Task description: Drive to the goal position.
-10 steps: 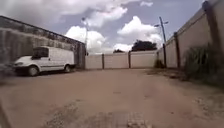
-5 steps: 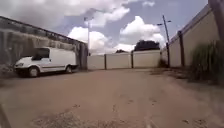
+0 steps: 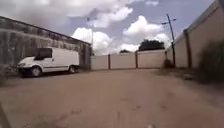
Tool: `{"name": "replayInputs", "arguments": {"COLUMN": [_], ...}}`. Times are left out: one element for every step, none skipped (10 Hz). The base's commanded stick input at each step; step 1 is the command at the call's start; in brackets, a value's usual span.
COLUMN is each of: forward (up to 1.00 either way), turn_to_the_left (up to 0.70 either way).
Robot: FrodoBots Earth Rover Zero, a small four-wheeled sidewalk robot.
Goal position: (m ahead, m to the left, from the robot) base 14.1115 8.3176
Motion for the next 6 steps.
{"name": "replayInputs", "arguments": {"forward": [0.57, 0.60, 0.60, 0.60, 0.60, 0.60], "turn_to_the_left": [0.14, 0.15, 0.15, 0.15, 0.15, 0.15]}}
